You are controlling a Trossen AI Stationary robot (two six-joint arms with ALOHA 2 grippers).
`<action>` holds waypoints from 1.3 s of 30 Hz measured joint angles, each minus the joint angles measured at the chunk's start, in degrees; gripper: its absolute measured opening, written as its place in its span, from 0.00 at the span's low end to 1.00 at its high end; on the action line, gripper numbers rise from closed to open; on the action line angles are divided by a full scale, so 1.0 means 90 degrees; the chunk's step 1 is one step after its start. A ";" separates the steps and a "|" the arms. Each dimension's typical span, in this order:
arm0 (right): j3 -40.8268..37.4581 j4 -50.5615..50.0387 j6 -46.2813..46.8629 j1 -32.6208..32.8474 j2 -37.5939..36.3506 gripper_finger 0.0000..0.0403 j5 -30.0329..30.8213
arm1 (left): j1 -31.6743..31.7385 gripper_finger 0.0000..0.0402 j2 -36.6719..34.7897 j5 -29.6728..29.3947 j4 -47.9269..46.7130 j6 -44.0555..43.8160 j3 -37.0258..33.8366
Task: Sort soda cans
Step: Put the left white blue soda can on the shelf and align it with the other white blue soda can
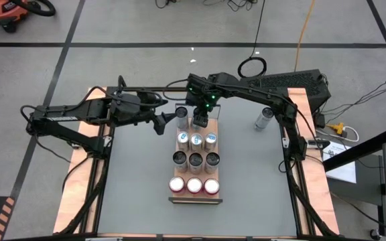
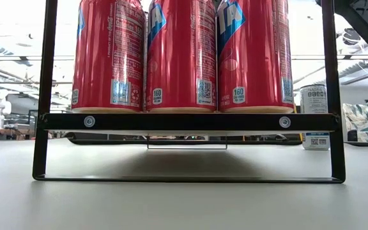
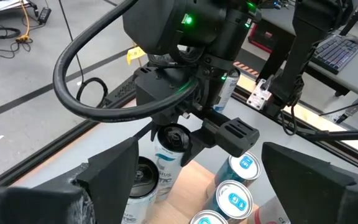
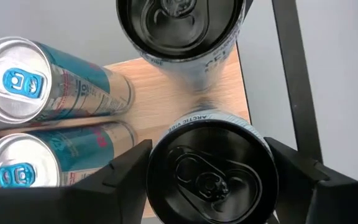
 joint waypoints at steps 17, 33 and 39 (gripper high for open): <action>0.0000 0.0298 0.0198 0.0000 0.0000 0.72 0.0026 | 0.0000 0.85 0.0000 -0.0002 0.0000 0.0002 0.0000; 0.0001 -0.0102 -0.0294 -0.0193 -0.1082 0.71 0.0499 | 0.0000 0.85 0.0000 -0.0005 -0.0017 -0.0001 0.0000; 0.0000 -0.0637 -0.0464 -0.0257 -0.0958 0.51 0.0495 | 0.0000 0.85 0.0000 -0.0005 -0.0022 -0.0001 0.0000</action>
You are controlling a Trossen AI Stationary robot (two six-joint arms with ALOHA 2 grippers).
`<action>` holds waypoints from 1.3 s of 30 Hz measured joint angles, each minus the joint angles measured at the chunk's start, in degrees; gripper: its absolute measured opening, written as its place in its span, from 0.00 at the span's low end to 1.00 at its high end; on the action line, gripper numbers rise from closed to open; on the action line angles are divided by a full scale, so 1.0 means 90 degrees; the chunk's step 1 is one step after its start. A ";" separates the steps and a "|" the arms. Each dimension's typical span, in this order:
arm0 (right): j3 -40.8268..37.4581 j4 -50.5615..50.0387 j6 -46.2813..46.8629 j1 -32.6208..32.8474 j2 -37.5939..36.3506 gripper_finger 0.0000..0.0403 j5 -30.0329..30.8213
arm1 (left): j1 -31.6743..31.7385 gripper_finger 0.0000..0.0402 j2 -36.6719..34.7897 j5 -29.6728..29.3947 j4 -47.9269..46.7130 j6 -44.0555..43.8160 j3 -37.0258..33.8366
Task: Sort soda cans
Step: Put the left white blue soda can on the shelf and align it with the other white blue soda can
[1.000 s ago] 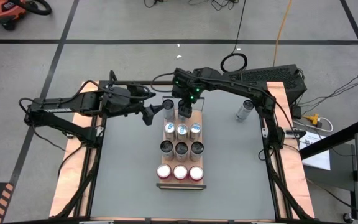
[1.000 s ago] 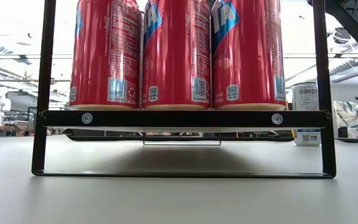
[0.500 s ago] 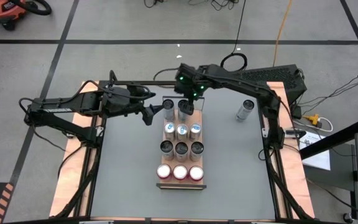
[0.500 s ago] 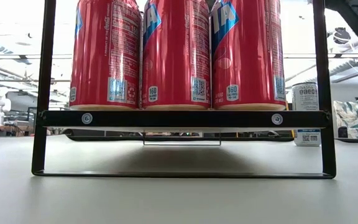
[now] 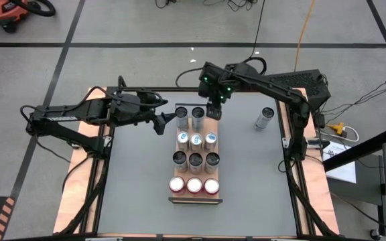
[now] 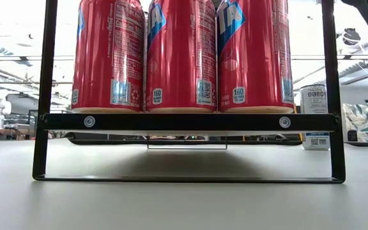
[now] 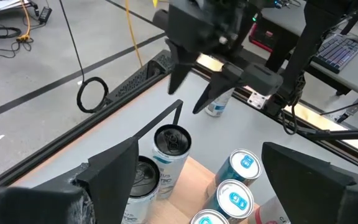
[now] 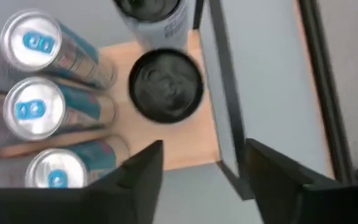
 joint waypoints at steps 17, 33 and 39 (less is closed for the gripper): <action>-0.1550 0.0906 -0.0033 0.0049 -0.0006 0.05 -0.0525 | 0.0000 0.85 0.0000 0.0000 0.0000 0.0005 0.0000; -0.1576 0.1325 0.0144 0.0061 -0.0009 0.03 -0.0716 | 0.0000 0.85 0.0000 0.0001 -0.0010 0.0012 0.0000; -0.1576 0.1356 0.0144 0.0118 -0.0007 0.03 -0.0713 | 0.0000 0.85 0.0000 0.0002 -0.0114 0.0012 0.0000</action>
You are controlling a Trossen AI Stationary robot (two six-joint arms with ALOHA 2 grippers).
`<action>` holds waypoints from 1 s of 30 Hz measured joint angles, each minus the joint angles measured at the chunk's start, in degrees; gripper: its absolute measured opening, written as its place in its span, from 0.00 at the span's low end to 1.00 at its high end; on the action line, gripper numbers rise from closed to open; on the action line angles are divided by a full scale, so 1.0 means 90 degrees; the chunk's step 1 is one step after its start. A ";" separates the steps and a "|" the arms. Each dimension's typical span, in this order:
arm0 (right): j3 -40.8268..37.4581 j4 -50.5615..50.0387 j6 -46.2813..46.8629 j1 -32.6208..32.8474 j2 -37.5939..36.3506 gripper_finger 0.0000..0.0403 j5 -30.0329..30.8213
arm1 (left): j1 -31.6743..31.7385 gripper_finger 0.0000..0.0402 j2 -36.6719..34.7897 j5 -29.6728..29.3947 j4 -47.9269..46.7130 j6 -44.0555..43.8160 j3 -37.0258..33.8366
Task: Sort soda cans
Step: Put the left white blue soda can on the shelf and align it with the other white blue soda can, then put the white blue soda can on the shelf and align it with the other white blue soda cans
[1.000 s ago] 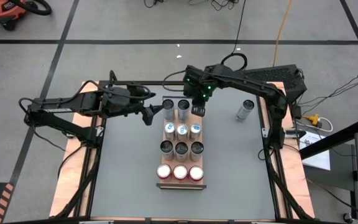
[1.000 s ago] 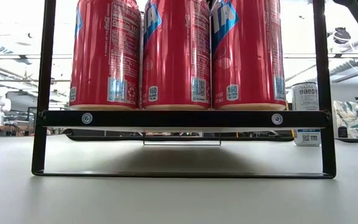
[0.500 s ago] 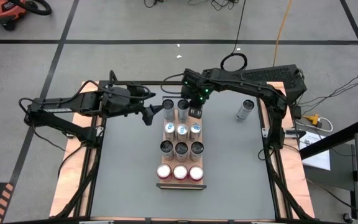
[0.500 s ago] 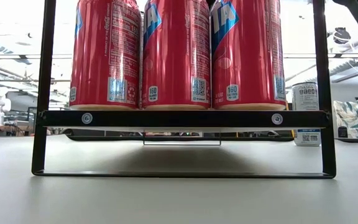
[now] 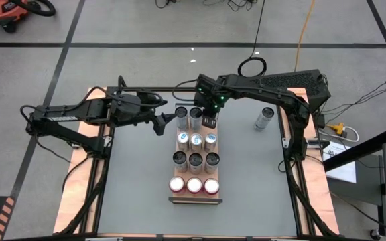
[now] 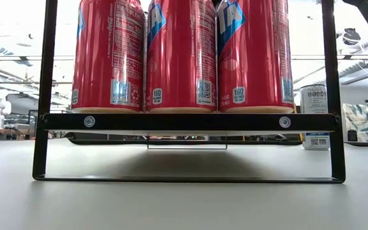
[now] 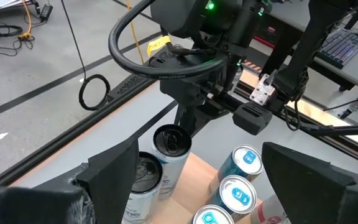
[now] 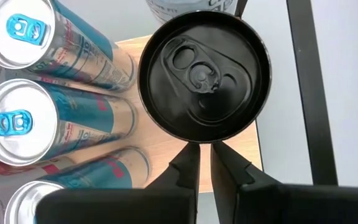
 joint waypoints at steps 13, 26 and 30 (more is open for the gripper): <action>0.0005 -0.0610 0.0016 -0.0077 -0.0318 0.03 0.0053 | 0.0000 0.85 0.0000 0.0000 0.0015 -0.0005 0.0000; 0.0005 -0.2319 -0.0294 -0.0612 -0.1665 0.05 0.0756 | 0.0000 0.85 0.0000 0.0000 0.0017 0.0046 0.0000; -0.0209 -0.2462 -0.0480 -0.1072 -0.2103 0.09 0.0740 | 0.0000 0.85 0.0000 0.0000 0.0017 0.0049 0.0000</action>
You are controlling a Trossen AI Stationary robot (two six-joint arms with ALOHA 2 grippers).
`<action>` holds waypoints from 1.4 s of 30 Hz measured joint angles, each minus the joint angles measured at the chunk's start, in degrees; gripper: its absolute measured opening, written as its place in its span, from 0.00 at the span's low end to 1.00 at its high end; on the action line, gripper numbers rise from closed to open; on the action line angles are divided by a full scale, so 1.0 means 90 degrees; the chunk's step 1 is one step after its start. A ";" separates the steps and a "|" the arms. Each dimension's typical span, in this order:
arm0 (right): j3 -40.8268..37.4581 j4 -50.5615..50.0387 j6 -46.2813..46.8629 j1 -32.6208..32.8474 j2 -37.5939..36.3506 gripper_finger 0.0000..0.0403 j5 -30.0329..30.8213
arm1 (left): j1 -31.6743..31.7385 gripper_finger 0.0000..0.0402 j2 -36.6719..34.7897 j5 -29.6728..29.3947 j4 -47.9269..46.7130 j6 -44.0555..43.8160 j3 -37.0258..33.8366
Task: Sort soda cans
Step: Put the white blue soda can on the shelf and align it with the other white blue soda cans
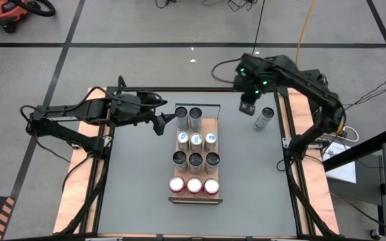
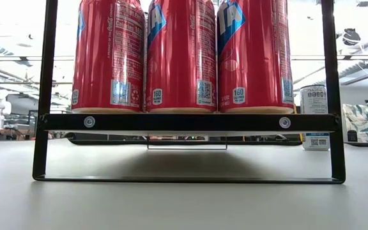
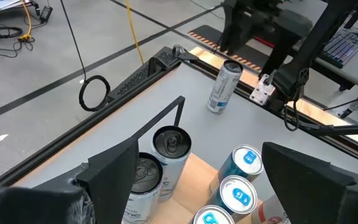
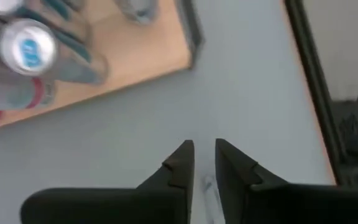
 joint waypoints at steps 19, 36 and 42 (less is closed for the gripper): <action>-0.2900 0.0672 0.0316 -0.1443 -0.1814 0.44 0.0148 | -0.0002 0.85 0.0000 0.0162 0.0019 -0.0209 0.0000; -0.3589 0.0838 0.0615 -0.1672 -0.1964 0.87 0.0790 | -0.0260 0.77 0.0303 0.1030 0.0005 -0.0236 0.0000; -0.3589 0.0766 0.0617 -0.1810 -0.1660 0.91 0.0785 | -0.0257 0.74 0.0294 0.1018 0.0024 -0.0404 0.0000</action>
